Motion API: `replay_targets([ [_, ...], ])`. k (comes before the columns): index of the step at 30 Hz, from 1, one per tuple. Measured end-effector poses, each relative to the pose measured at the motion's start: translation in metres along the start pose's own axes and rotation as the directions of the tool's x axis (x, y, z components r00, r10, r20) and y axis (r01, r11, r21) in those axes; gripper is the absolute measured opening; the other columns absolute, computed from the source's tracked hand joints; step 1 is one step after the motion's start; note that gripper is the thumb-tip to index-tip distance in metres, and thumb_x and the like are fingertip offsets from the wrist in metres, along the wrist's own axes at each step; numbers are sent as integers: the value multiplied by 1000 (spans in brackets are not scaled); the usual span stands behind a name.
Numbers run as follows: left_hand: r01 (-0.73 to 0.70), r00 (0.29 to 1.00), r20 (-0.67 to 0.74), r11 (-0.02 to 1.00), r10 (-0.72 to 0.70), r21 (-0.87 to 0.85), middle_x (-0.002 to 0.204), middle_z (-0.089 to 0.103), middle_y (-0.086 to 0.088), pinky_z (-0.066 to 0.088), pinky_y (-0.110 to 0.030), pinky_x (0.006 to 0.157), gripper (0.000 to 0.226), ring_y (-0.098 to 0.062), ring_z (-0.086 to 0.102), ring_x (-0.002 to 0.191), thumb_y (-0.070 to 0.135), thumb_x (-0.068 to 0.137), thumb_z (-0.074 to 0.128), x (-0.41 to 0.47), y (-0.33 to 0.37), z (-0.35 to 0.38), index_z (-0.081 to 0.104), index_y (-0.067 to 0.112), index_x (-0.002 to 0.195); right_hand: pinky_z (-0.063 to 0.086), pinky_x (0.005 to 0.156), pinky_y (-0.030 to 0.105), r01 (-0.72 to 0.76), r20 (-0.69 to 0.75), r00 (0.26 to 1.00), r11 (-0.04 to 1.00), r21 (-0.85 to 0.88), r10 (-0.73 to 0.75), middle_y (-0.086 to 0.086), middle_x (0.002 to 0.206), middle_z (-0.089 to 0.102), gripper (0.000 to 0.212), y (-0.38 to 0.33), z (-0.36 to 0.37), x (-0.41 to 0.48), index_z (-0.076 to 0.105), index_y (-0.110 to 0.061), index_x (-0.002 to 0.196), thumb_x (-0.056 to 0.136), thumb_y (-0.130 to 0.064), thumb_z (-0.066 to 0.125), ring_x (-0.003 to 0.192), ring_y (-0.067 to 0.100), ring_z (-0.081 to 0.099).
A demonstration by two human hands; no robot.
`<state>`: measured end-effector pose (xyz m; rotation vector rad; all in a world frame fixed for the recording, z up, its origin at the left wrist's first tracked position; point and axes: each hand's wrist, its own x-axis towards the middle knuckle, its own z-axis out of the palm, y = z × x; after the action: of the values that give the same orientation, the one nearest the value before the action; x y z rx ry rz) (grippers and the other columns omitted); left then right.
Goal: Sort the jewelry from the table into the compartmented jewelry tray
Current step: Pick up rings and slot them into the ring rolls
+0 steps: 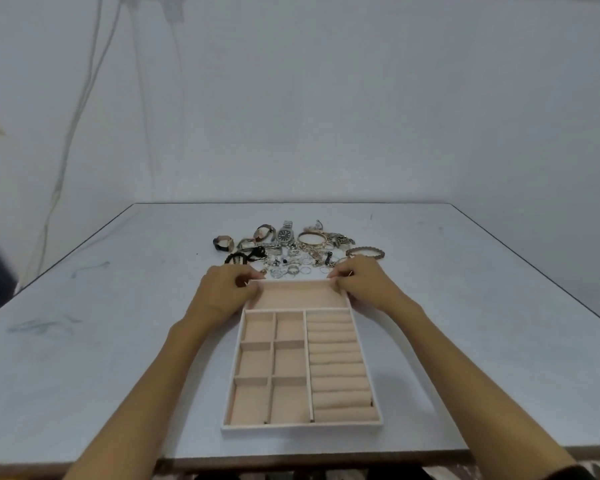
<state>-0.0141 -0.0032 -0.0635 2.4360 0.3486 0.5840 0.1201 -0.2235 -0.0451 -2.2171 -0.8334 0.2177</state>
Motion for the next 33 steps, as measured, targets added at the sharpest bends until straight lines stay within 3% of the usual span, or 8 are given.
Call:
replay_targets([
  [3,21,1000,-11,999,-21,-31,67,67,11,49,-30,68,14,-11,62,70,36,78,63,3,3,1,70,27,70,36,45,17,-49,21,999,982,183,46,12,70,63,20,1,-2,-3,65,1,65,84,-1,61,43,4,44],
  [5,45,998,-32,999,-45,-13,69,68,6,50,-33,68,27,-15,62,72,45,78,56,8,5,3,70,22,71,32,44,21,-61,47,998,959,278,49,13,56,45,35,2,-6,-3,54,-2,54,87,-11,65,42,12,36],
  [7,43,998,-52,999,-43,9,77,68,8,49,-34,71,18,-13,60,75,38,84,61,15,9,4,71,25,77,36,45,24,-77,42,997,953,292,67,8,53,45,30,2,-9,1,63,0,65,87,-20,67,41,14,41],
  [10,25,1000,-11,998,-26,-60,78,68,14,53,-38,78,11,-7,59,73,22,84,65,29,11,3,71,31,84,40,50,19,-15,-68,997,982,187,28,-2,55,55,18,3,-7,14,71,2,83,87,-15,68,41,1,48],
  [14,8,991,135,998,0,-59,82,72,4,55,-41,81,11,-14,63,70,28,73,72,46,19,3,70,39,71,35,56,21,61,-92,994,998,-35,-64,-13,60,53,6,-1,1,32,74,-17,88,84,-18,70,55,0,47],
  [18,-15,969,244,991,-18,133,73,65,9,42,-27,64,13,-4,50,62,41,74,77,59,24,13,75,29,81,45,68,31,63,-41,997,986,-157,-70,-4,72,63,8,-8,12,48,74,-27,86,80,-22,72,72,13,57],
  [25,31,977,198,971,-80,239,69,60,12,34,-23,56,19,-2,51,65,50,71,78,68,24,24,72,34,78,31,57,26,52,-37,997,975,-216,-61,-13,62,47,11,-9,25,53,72,-32,92,81,-31,71,71,11,50],
  [33,32,979,197,995,-51,99,78,67,6,35,-23,57,15,-2,52,64,42,73,78,67,14,25,73,33,85,39,69,28,50,0,999,967,-251,-51,-13,66,48,11,-11,25,58,65,-32,83,79,-25,73,80,15,54],
])
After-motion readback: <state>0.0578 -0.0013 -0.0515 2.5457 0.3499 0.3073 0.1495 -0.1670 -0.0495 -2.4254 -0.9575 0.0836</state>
